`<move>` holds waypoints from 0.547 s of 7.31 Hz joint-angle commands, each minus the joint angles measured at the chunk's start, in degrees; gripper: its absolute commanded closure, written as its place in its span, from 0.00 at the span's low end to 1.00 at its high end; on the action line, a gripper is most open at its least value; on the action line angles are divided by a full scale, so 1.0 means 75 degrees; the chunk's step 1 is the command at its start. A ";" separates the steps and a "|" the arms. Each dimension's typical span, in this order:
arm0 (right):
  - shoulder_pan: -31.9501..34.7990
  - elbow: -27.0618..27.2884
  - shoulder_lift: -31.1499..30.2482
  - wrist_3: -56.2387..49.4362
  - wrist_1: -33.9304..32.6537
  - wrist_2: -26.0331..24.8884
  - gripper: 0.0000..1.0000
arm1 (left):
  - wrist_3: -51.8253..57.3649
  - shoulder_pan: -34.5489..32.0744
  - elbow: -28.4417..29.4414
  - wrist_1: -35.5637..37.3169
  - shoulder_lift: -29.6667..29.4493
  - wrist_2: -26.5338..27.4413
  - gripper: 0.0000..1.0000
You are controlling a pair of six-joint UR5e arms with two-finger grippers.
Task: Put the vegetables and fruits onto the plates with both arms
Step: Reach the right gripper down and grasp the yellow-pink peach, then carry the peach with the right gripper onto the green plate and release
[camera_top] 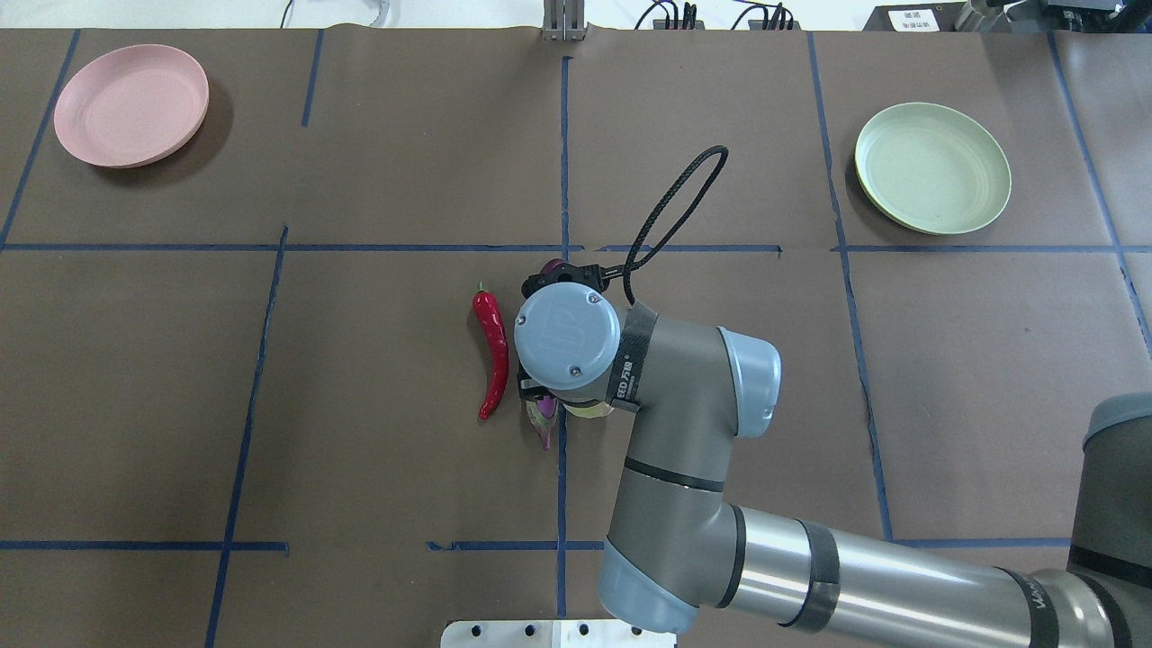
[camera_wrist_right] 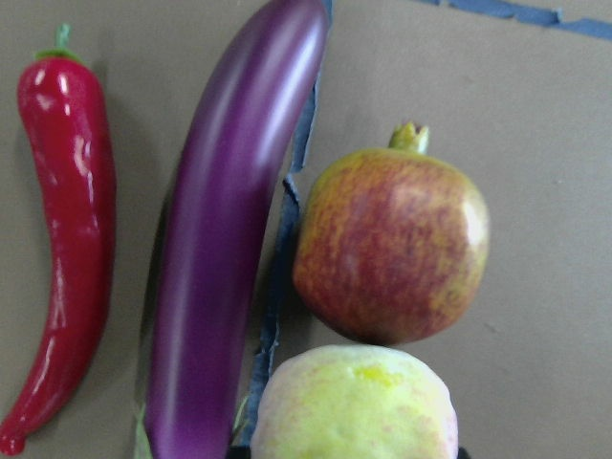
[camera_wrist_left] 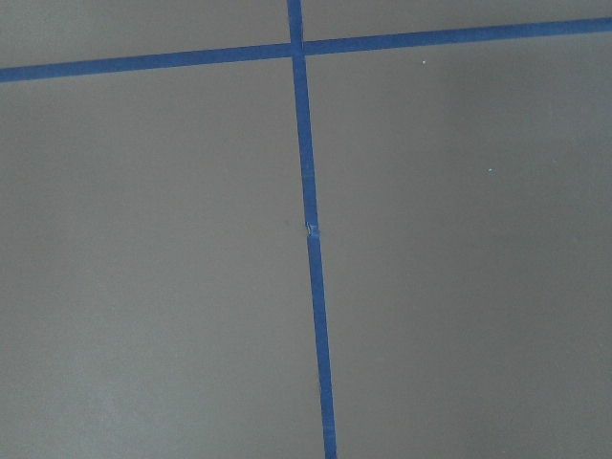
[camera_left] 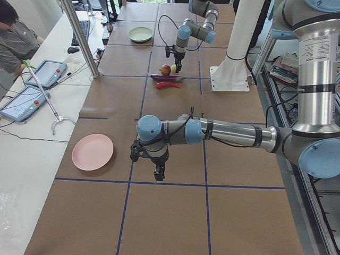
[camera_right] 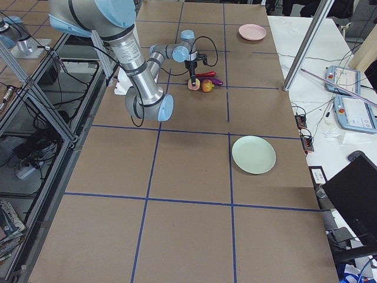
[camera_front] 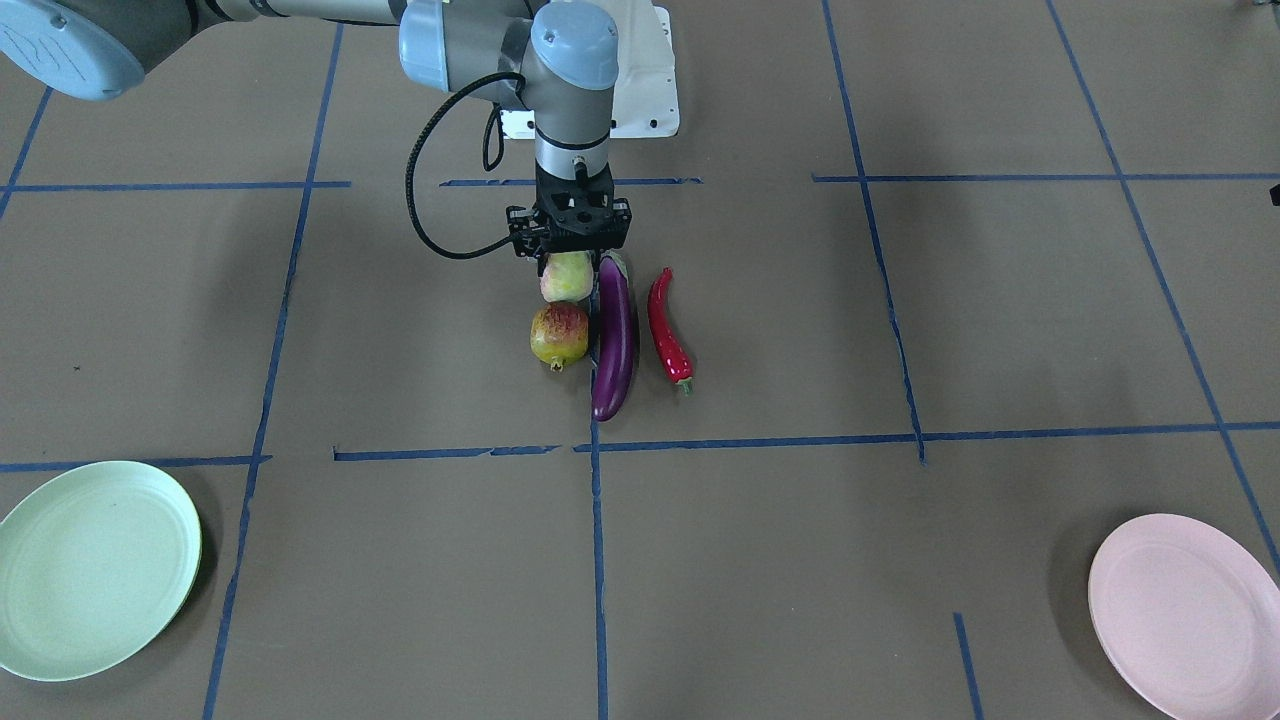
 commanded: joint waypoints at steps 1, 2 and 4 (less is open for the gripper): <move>0.0724 0.1454 -0.0150 -0.1017 -0.1469 0.0533 0.99 | 0.0000 0.0008 0.0019 -0.0003 0.0000 0.0000 0.00; 0.1355 0.1495 -0.0173 -0.1744 -0.1535 0.0895 0.99 | 0.0000 0.0008 0.0019 -0.0003 0.0000 0.0000 0.00; 0.3099 0.1287 -0.0757 -0.4258 -0.1431 0.1960 0.99 | 0.0000 0.0020 0.0066 -0.0015 0.0000 0.0000 0.00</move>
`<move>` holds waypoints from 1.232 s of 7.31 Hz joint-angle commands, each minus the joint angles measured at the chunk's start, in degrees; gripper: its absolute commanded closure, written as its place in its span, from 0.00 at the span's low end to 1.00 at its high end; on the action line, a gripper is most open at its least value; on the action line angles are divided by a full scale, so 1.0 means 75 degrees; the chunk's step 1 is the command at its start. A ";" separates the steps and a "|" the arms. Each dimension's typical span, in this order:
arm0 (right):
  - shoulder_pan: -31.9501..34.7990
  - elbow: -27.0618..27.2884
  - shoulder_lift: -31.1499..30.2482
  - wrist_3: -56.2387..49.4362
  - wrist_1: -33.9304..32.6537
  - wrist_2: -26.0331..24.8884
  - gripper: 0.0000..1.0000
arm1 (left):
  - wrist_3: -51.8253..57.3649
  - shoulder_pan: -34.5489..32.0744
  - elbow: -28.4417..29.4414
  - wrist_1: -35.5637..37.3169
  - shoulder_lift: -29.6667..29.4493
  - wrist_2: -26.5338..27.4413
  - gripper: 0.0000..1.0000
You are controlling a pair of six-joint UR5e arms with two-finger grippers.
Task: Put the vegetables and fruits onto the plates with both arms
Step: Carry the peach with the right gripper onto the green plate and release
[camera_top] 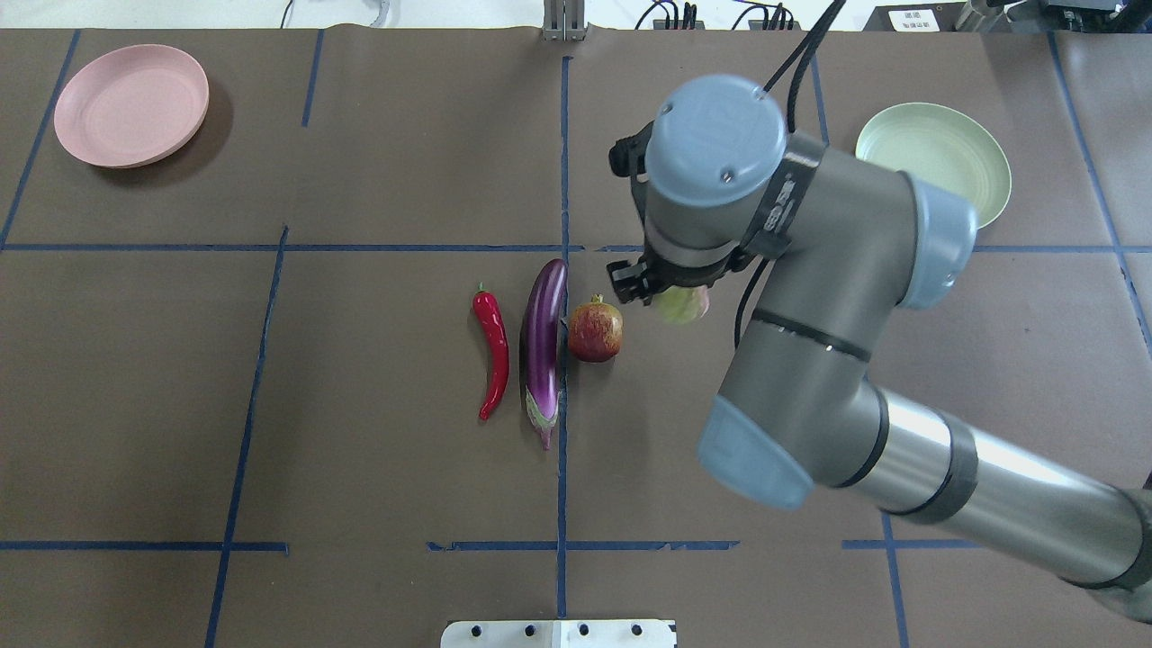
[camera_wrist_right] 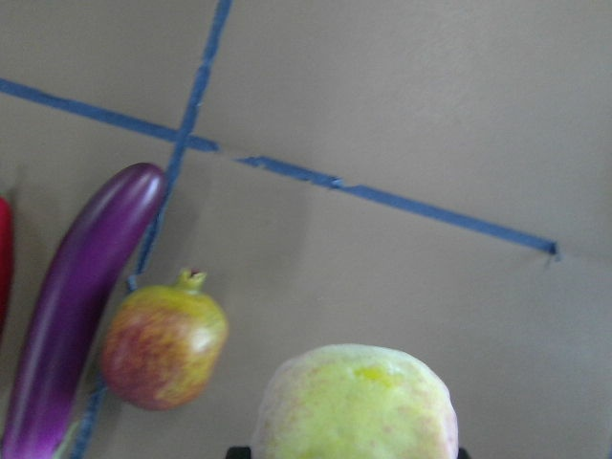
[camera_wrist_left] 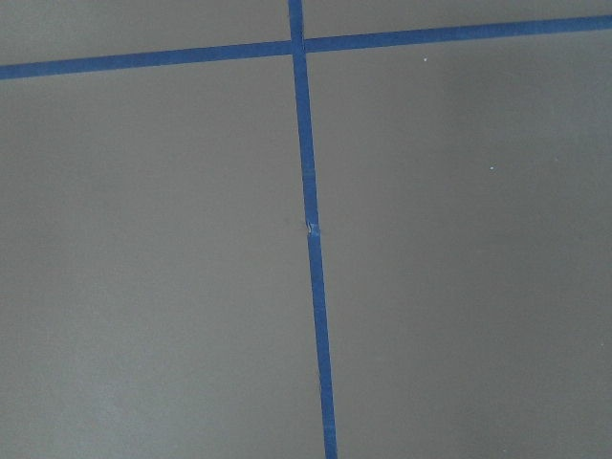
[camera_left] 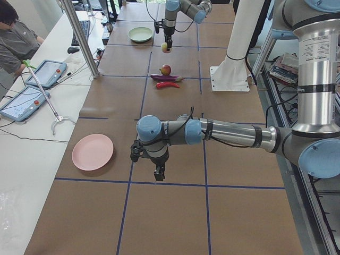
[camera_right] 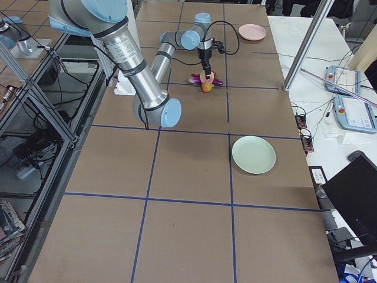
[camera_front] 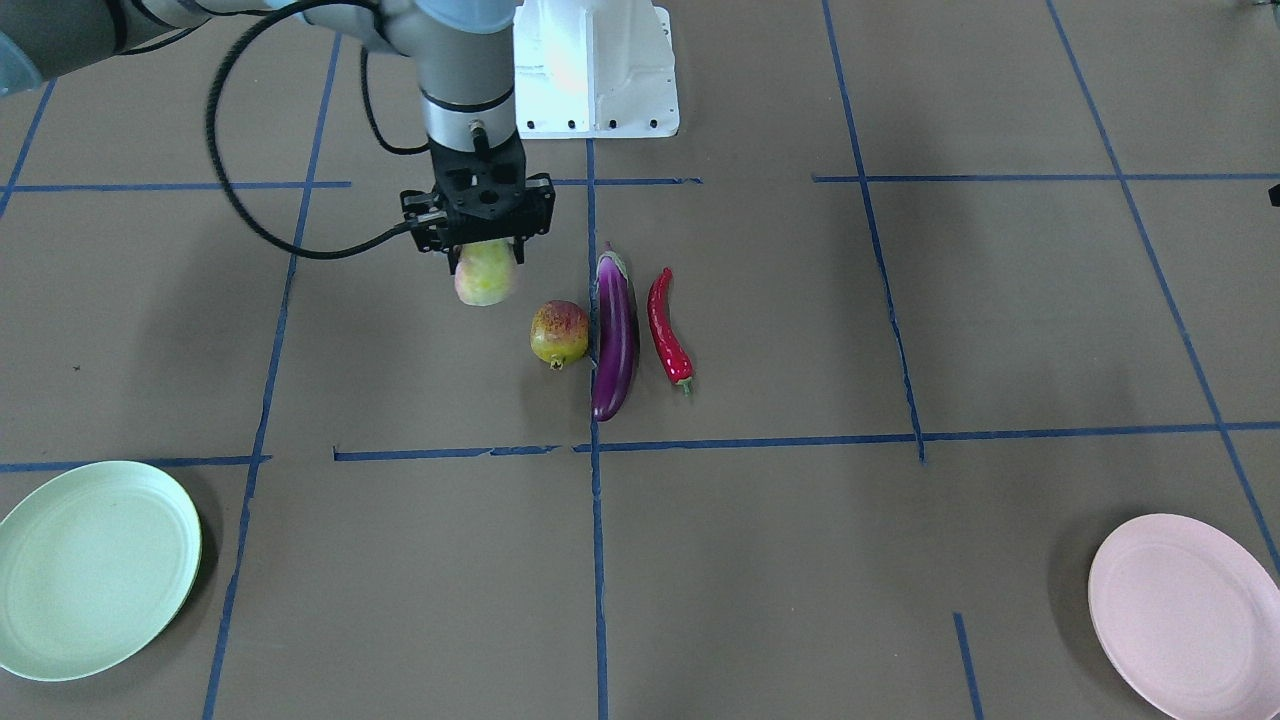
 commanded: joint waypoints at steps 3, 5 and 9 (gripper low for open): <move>0.2646 -0.2091 -0.1371 -0.3366 0.2840 0.1823 0.99 | 0.0000 0.0004 0.0034 -0.0005 0.0000 0.0000 0.00; 0.3479 -0.3757 -0.1608 -0.4897 0.4011 0.2212 0.98 | 0.0000 0.0004 -0.0012 0.0007 0.0000 0.0000 0.00; 0.3799 -0.5368 -0.1830 -0.5491 0.4982 0.2249 0.65 | 0.0000 0.0004 -0.0048 0.0019 0.0000 0.0000 0.00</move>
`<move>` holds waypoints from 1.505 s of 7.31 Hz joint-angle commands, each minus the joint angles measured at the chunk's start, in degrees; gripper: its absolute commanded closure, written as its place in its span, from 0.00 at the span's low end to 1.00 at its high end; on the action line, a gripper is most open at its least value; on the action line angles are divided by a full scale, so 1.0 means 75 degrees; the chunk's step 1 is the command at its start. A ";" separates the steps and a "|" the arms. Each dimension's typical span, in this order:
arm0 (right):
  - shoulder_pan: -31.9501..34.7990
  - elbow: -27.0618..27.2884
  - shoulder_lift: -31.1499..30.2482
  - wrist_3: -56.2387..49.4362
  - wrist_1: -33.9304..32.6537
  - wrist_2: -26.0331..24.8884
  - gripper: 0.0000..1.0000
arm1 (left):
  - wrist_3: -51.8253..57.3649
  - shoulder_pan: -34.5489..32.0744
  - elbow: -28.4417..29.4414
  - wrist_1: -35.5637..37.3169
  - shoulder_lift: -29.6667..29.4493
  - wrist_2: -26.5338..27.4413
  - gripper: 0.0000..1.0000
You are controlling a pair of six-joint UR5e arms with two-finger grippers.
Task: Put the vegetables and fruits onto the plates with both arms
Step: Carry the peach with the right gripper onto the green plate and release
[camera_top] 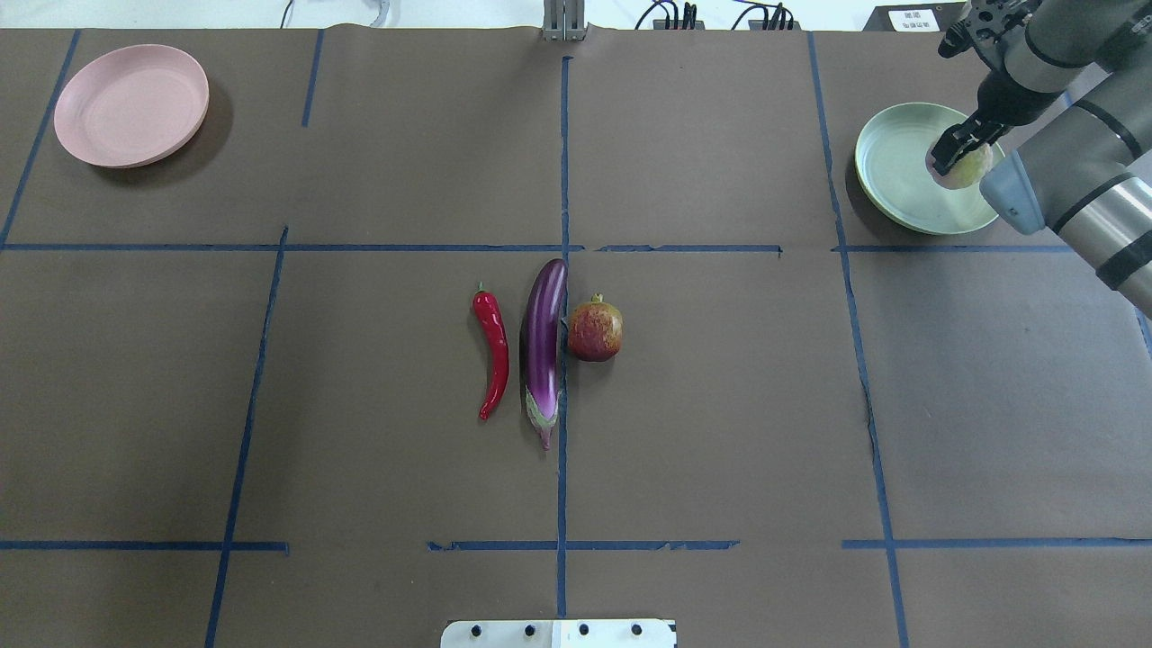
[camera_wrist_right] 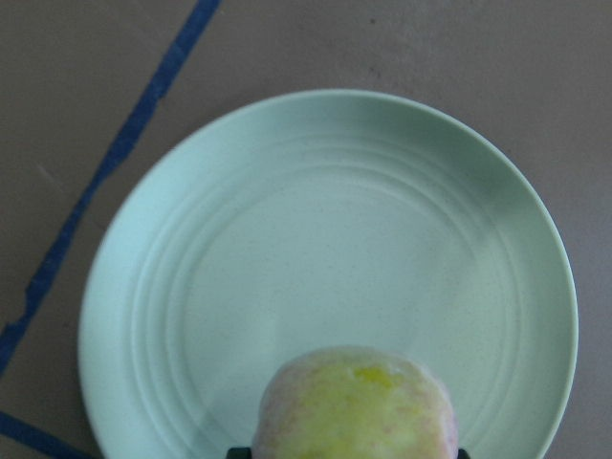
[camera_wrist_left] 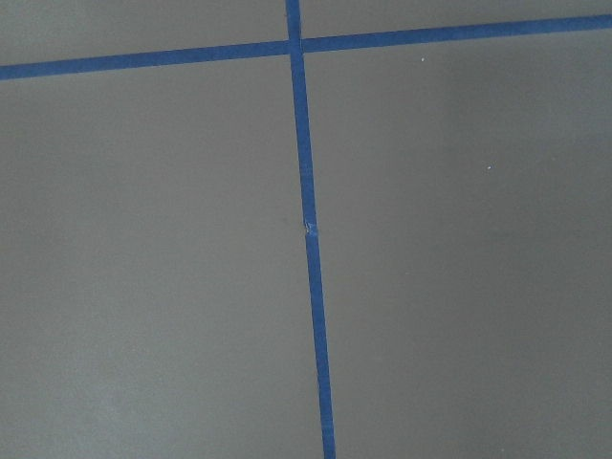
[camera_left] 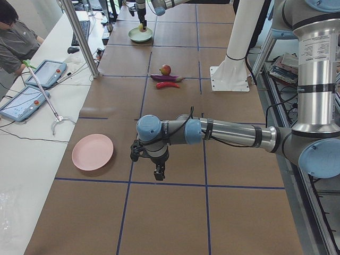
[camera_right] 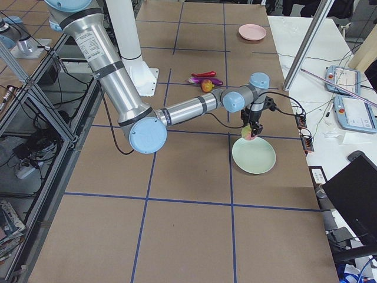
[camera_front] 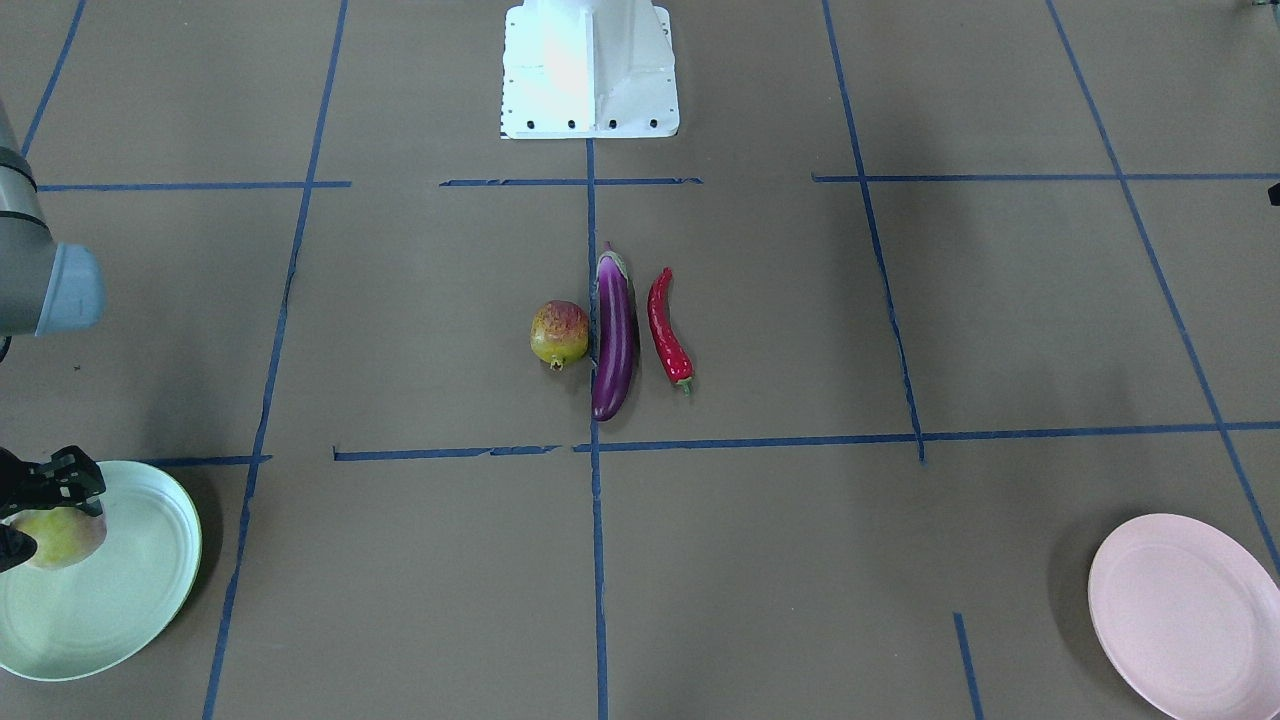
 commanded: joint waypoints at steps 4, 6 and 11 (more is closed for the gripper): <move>0.0248 -0.0413 -0.0026 0.0444 0.0488 0.0125 0.00 | 0.0023 0.0012 -0.0150 0.0006 0.0000 -0.0003 0.00; 0.0995 -0.0331 -0.0293 0.0781 0.0418 0.1164 0.00 | -0.0011 0.0023 -0.0371 -0.0029 -0.0128 -0.0003 0.00; 0.2522 0.1468 -0.2692 0.1077 0.0371 0.1871 0.00 | -0.2096 0.1119 -0.0771 -0.0928 -0.1298 -0.0447 0.00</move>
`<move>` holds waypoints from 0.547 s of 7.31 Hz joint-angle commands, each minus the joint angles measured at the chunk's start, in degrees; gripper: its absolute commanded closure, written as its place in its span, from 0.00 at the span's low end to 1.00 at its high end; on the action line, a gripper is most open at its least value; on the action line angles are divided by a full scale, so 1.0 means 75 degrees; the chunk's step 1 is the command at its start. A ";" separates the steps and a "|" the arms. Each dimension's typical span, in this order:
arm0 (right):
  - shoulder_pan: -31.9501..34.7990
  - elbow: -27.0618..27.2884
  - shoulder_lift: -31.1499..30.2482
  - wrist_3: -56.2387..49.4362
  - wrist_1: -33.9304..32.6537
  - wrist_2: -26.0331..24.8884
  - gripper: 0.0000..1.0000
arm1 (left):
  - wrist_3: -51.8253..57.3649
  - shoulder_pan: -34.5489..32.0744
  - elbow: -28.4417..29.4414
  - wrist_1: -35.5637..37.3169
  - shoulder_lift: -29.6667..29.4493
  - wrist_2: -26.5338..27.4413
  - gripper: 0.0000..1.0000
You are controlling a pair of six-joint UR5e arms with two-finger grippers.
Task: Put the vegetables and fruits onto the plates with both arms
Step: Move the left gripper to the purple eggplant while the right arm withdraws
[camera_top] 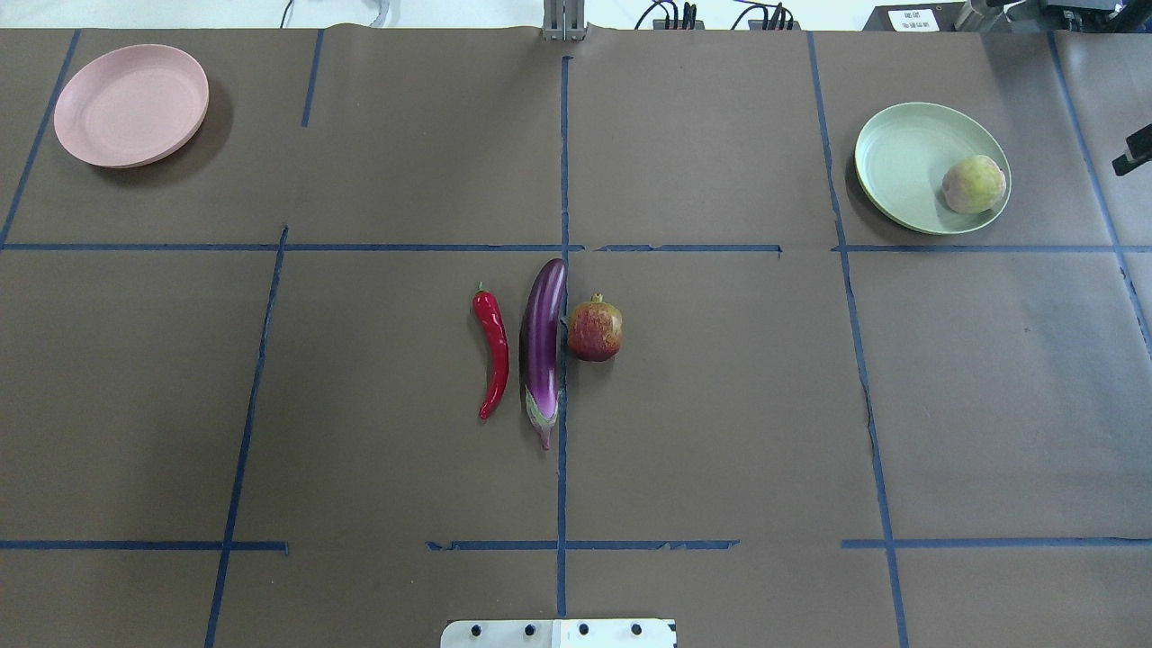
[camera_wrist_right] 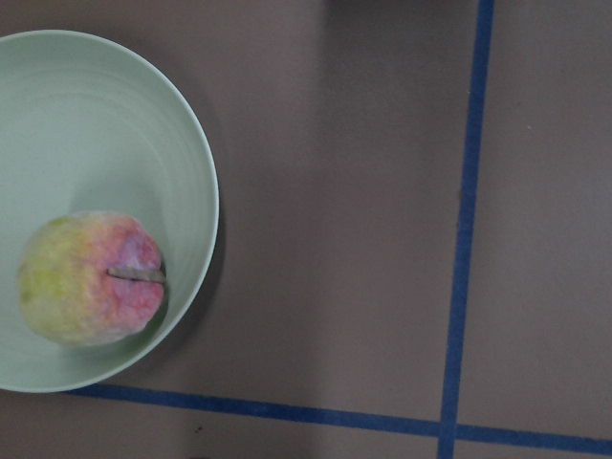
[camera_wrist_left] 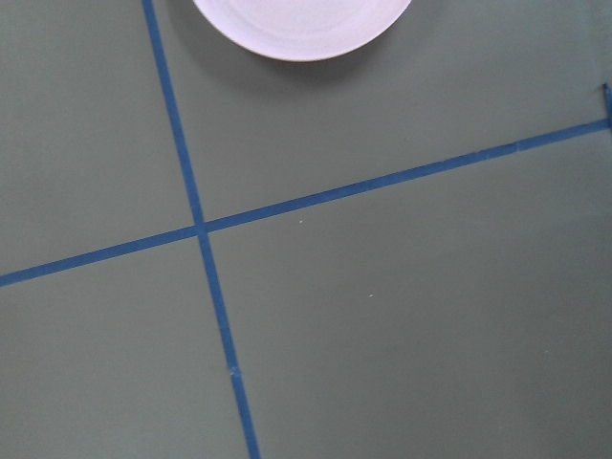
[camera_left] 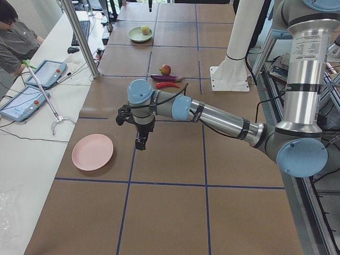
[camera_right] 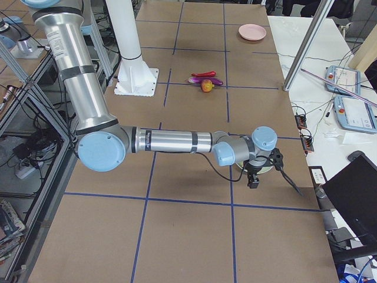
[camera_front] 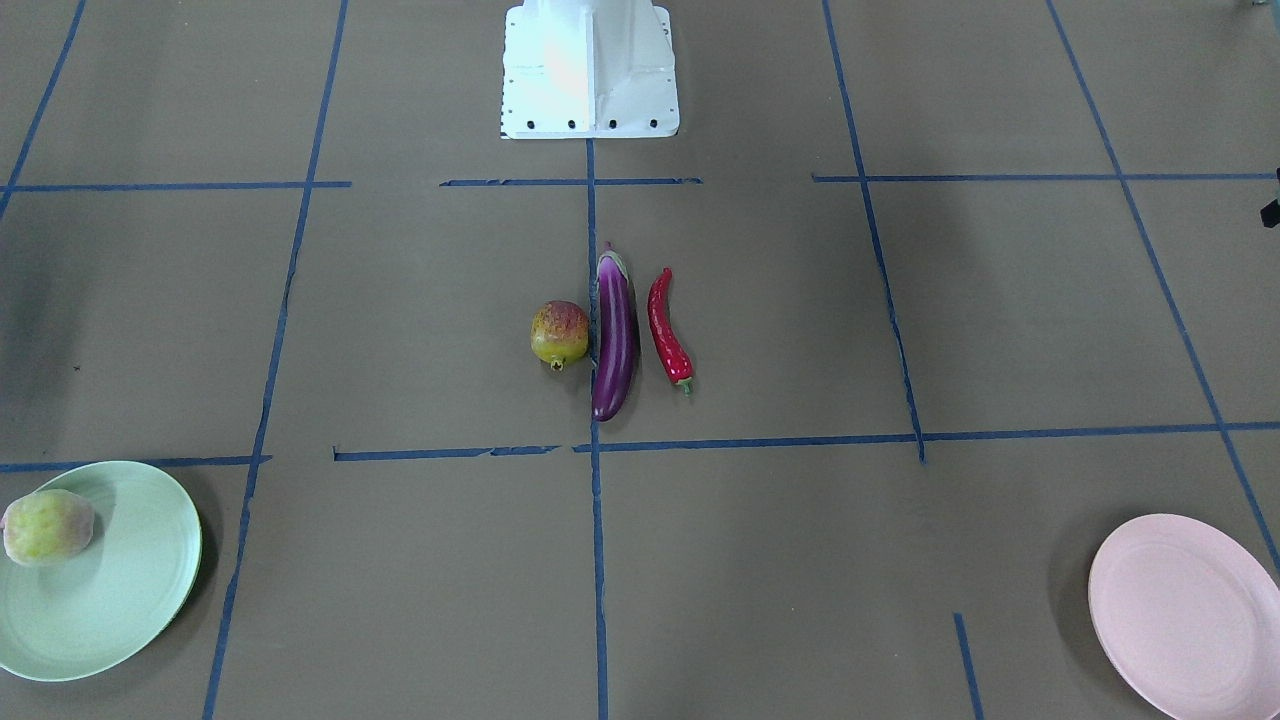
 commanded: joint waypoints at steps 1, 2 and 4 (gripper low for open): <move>0.0279 0.1274 -0.1193 0.0003 -0.0060 0.0109 0.00 | -0.3049 0.1205 -0.0051 -0.0757 -0.0730 -0.0182 0.00; 0.0279 0.1825 -0.1499 -0.0101 -0.0594 -0.0007 0.00 | -0.4157 0.1884 -0.0086 -0.0761 -0.1303 -0.0089 0.00; 0.0198 0.2380 -0.2168 -0.0114 -0.0774 -0.0265 0.00 | -0.5587 0.3685 -0.0565 -0.0702 -0.1857 0.0939 0.00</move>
